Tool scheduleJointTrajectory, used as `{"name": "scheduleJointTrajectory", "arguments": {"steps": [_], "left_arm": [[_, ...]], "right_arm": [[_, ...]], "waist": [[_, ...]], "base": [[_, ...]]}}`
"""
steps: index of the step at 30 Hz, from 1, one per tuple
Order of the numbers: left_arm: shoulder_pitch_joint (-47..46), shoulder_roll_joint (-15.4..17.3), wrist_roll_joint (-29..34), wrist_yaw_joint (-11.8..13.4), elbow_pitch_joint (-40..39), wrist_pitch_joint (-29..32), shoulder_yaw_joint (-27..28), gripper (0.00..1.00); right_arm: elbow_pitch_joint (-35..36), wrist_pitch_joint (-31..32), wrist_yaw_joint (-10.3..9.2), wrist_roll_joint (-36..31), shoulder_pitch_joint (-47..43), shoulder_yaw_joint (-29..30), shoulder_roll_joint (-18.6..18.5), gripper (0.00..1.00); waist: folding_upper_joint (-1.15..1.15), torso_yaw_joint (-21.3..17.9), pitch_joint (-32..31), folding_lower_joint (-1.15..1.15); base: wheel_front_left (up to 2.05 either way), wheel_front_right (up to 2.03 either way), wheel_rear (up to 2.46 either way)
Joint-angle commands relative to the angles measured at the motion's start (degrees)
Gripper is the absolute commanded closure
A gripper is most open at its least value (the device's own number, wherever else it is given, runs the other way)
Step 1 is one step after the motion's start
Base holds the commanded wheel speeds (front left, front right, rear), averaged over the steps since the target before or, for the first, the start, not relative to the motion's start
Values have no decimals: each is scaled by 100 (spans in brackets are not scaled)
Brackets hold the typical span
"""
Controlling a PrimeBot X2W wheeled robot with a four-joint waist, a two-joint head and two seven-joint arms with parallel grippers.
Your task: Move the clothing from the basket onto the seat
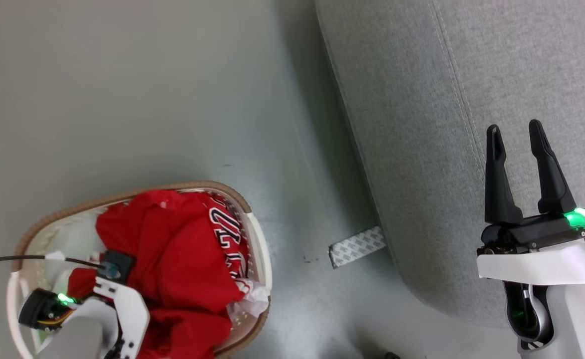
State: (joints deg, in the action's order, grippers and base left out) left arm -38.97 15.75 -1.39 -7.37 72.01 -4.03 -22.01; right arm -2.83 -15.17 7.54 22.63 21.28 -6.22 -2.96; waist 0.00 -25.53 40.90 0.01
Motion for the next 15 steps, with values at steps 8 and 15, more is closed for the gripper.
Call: {"name": "scheduleJointTrajectory", "arguments": {"steps": [8, 15], "left_arm": [[-44, 91, 12, -11, 139, 699, -431, 0], [-138, 12, -159, -12, 150, 752, -620, 100]], "right_arm": [[31, 3, -10, 129, 127, -41, 11, 0], [-35, 3, -10, 112, 221, -64, 10, 0]], "waist": [[0, -151, 365, -1], [0, -105, 322, -1]], "base": [[0, 0, 0], [0, 0, 0]]}}
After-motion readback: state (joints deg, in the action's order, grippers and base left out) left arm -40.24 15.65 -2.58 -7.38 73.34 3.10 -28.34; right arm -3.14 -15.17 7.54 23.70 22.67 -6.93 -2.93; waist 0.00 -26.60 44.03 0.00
